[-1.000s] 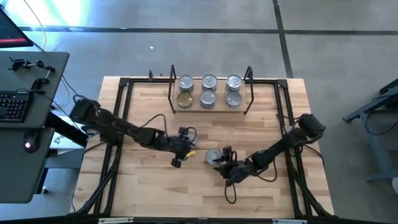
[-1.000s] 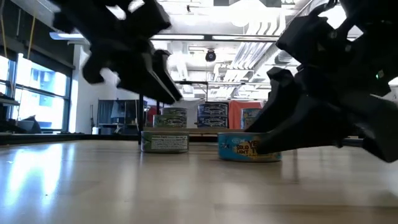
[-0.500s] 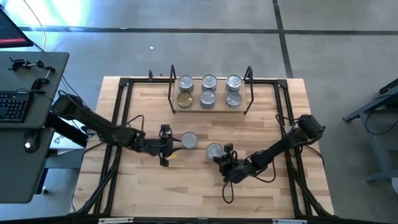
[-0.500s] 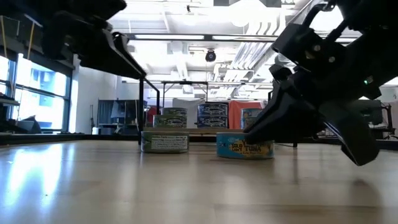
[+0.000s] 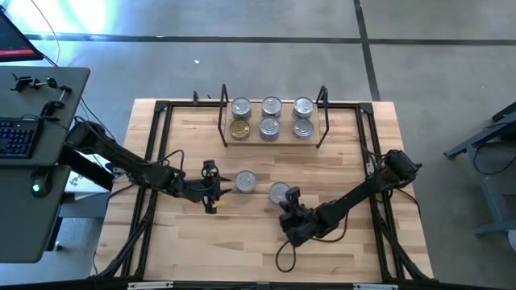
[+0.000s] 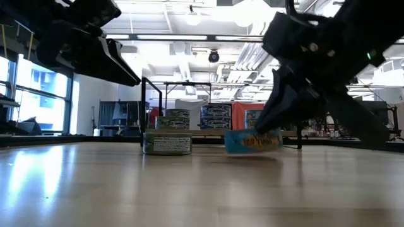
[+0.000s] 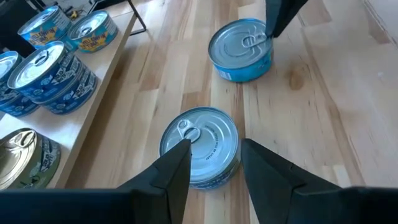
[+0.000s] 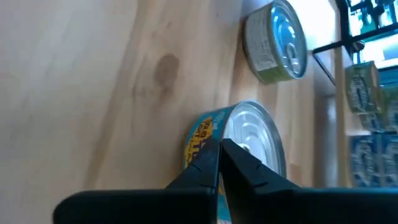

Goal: Stack canned seafood by type on shelf
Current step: Stack the yellow-blue tuna can on top of the yellow-blue tuna can on the shelf

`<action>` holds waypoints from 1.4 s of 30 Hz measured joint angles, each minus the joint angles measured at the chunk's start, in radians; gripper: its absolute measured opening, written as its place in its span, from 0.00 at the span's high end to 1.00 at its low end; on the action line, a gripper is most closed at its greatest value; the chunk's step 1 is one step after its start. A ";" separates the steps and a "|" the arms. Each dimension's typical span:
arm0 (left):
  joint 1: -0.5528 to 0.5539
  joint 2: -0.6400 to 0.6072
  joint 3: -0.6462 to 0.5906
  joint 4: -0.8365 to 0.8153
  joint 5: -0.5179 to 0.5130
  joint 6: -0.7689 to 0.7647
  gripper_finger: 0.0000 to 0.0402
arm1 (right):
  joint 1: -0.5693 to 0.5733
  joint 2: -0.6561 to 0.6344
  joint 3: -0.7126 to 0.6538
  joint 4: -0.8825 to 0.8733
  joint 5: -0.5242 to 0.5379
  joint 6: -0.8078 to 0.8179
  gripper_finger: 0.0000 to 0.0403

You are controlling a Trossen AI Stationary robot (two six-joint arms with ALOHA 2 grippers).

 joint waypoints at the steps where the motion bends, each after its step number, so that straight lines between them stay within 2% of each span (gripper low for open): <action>1: 0.000 0.000 0.000 0.000 0.000 0.000 0.67 | 0.000 0.000 0.018 -0.032 0.005 0.006 1.00; 9: 0.000 0.000 0.000 -0.001 0.000 0.002 0.67 | 0.007 -0.001 0.057 -0.062 0.103 0.015 1.00; 16: 0.000 0.000 0.001 -0.001 0.000 0.002 0.67 | 0.007 -0.005 0.018 -0.100 0.156 0.189 1.00; 26: 0.000 0.000 0.001 0.000 0.000 0.002 0.67 | 0.012 -0.006 -0.020 0.009 0.116 0.336 0.99; 29: 0.000 0.000 0.001 0.002 0.000 0.002 0.67 | -0.012 -0.007 -0.020 0.071 0.074 0.305 0.93; 36: 0.000 0.010 0.002 0.008 0.000 0.002 0.67 | -0.076 -0.007 -0.020 0.154 -0.009 0.221 0.69; 39: 0.000 0.023 0.002 0.008 0.000 0.002 0.67 | -0.105 0.014 -0.020 0.176 -0.103 0.222 0.68; 42: 0.000 0.040 0.002 0.016 0.000 0.002 0.67 | -0.116 0.055 -0.020 0.201 -0.074 0.219 0.71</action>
